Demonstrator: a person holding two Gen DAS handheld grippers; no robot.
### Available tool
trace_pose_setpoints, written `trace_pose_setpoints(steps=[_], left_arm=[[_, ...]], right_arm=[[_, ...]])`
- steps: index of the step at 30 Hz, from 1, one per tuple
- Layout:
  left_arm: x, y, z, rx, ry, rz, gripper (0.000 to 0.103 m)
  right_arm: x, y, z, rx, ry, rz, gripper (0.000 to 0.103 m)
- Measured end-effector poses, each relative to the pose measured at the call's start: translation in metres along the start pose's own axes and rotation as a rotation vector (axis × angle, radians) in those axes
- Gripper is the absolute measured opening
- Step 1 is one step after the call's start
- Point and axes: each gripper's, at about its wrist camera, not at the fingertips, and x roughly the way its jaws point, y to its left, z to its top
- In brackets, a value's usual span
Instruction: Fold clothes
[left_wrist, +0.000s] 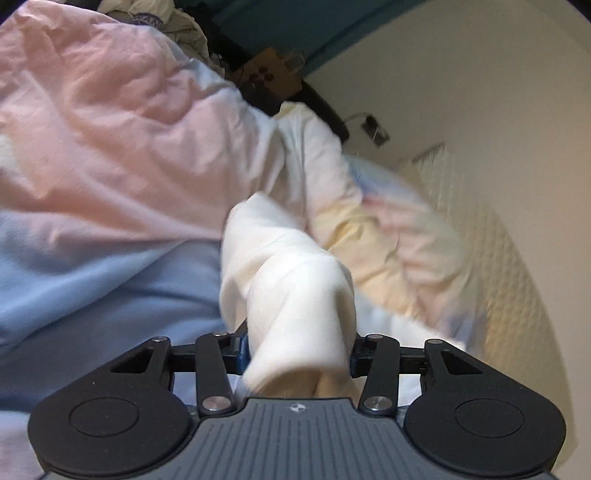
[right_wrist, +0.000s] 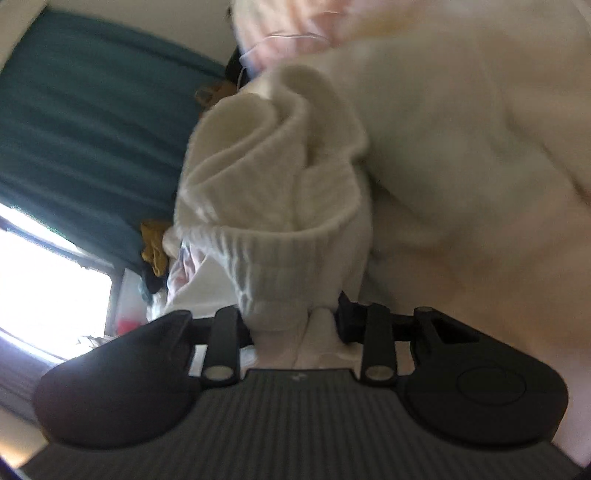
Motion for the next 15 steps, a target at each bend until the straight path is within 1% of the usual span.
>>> trace_pose_setpoints(steps=[1,2,4,5,7,8,9,10,11,13,15], left_arm=[[0.001,0.003,-0.003,0.017,0.011,0.005,0.053],[-0.001,0.011,0.000,0.042,0.011,-0.008,0.053],[-0.015,0.014,-0.003,0.080,0.017,-0.005,0.061],[-0.019,0.014,-0.003,0.078,0.023,0.006,0.062],[-0.031,0.006,0.000,0.088,0.033,0.031,0.066],[-0.040,0.000,0.001,0.100,0.037,0.042,0.069],[-0.047,-0.006,0.001,0.111,0.039,0.050,0.075],[-0.057,-0.012,-0.001,0.123,0.039,0.059,0.077],[-0.067,-0.019,-0.003,0.135,0.039,0.068,0.078],[-0.088,-0.034,-0.007,0.172,0.043,0.083,0.080],[-0.108,-0.050,-0.011,0.216,0.033,0.106,0.080]], right_arm=[[0.000,-0.008,-0.004,0.027,-0.009,0.013,0.035],[0.001,-0.014,-0.006,0.049,-0.012,0.020,0.035],[0.001,-0.024,-0.008,0.111,-0.012,0.043,0.035],[0.001,-0.026,-0.008,0.133,-0.009,0.051,0.036],[-0.001,-0.023,-0.007,0.131,0.001,0.044,0.040],[-0.003,-0.020,-0.006,0.127,0.007,0.035,0.042],[-0.006,-0.015,-0.005,0.111,0.010,0.013,0.043],[-0.011,-0.009,-0.005,0.090,0.010,-0.011,0.047],[-0.016,-0.003,-0.005,0.069,0.010,-0.035,0.049],[-0.026,0.008,-0.006,0.024,0.009,-0.080,0.050],[-0.043,0.021,-0.009,-0.033,0.000,-0.102,0.050]])
